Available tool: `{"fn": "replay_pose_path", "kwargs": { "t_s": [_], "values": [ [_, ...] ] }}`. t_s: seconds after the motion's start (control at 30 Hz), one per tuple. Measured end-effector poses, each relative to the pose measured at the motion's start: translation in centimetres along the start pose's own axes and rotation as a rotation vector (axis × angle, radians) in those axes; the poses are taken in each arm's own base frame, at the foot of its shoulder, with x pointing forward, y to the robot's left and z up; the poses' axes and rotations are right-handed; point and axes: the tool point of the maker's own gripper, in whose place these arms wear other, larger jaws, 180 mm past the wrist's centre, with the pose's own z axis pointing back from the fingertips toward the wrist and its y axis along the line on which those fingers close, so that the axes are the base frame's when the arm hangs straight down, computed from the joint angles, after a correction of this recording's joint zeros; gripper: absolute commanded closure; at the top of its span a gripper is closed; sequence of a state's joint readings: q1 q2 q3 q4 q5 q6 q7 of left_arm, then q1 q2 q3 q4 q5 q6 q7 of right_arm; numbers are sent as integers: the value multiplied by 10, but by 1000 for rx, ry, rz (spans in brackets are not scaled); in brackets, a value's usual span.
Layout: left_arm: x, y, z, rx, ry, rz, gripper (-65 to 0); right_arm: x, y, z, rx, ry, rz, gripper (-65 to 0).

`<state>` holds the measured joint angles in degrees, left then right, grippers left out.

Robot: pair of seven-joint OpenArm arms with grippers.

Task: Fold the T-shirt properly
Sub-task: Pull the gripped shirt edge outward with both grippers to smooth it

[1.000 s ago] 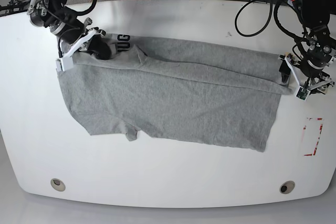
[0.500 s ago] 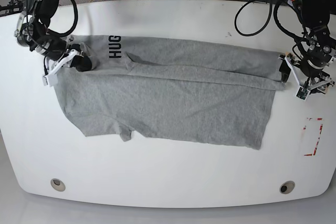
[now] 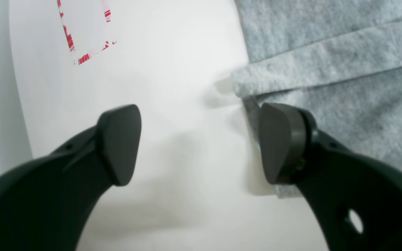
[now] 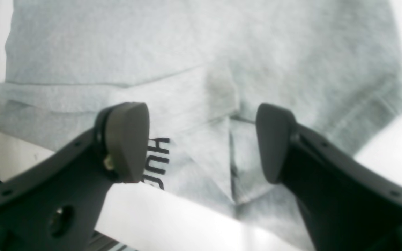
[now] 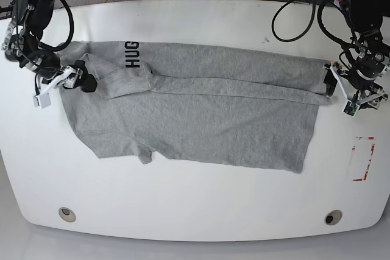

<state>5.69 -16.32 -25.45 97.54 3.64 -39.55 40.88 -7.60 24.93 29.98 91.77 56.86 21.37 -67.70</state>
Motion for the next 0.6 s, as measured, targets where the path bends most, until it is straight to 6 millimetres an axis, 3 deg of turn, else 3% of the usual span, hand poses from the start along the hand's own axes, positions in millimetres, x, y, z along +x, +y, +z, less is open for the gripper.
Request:
{"fn": "replay_pose_path", "kwargs": {
  "t_s": [0.23,0.37,0.6],
  "values": [
    [5,-2,4,1,-16,-5,-492,-32,-45,32,-146,31,-74,-460],
    [8,-11,6,-26,-41,16,-493,-41,-73,46,-287,66,-47,-460],
    [1,-30,7,-85,-54,62,-494,-55,-90,47,-387,132,103,-460]
  ]
}}
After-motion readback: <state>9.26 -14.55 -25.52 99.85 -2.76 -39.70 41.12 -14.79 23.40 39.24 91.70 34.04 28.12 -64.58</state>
